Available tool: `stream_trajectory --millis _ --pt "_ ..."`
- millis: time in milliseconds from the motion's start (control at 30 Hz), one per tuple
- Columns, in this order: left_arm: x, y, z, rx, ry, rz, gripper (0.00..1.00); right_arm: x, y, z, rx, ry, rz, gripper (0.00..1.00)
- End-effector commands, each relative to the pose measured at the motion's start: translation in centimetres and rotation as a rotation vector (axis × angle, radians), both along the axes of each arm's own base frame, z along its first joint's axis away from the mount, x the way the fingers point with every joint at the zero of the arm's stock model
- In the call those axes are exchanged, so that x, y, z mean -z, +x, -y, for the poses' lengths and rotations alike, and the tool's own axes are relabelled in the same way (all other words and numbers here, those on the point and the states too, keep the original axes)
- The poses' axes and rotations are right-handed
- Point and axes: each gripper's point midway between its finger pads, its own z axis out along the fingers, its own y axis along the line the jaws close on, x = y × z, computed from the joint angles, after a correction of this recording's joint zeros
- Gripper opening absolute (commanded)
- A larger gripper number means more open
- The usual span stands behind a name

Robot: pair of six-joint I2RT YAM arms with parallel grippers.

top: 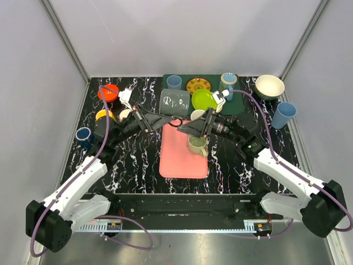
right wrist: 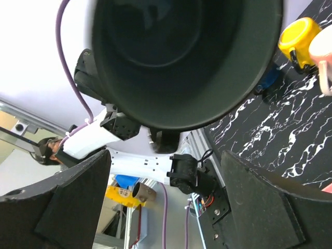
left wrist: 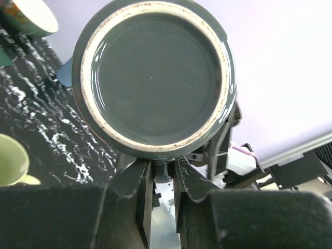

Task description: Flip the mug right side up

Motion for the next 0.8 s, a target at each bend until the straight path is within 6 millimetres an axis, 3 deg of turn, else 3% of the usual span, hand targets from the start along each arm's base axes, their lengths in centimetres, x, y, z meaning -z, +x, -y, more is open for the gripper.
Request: stream_trajectory --millis 0,133,367,500,667,700,767 --pt "-5.7 -3.3 -0.6 0.050 -0.116 0.210 0.00 -3.0 -1.2 -0.3 -0.085 0.078 0.073 0.92" --pt "-5.4 -3.9 -0.2 0.074 -0.108 0.211 0.00 -4.1 -0.6 -0.9 -0.101 0.085 0.096 0.91" --pt "-4.3 -4.2 0.5 0.102 -0.076 0.196 0.00 -5.2 -0.8 -2.0 -0.196 0.120 0.103 0.74" --pt "-3.8 -4.2 0.8 0.106 -0.054 0.187 0.00 -4.7 -0.6 -2.5 -0.227 0.107 0.087 0.55" --pt "-3.0 -4.0 1.3 0.118 -0.033 0.176 0.00 -4.5 -0.6 -2.8 -0.244 0.103 0.082 0.43" --pt "-2.8 -4.1 1.5 0.126 -0.028 0.175 0.00 -4.6 -0.7 -2.7 -0.250 0.106 0.084 0.35" --pt "-2.3 -4.1 1.8 0.137 -0.020 0.168 0.00 -4.7 -0.9 -2.7 -0.267 0.111 0.088 0.27"
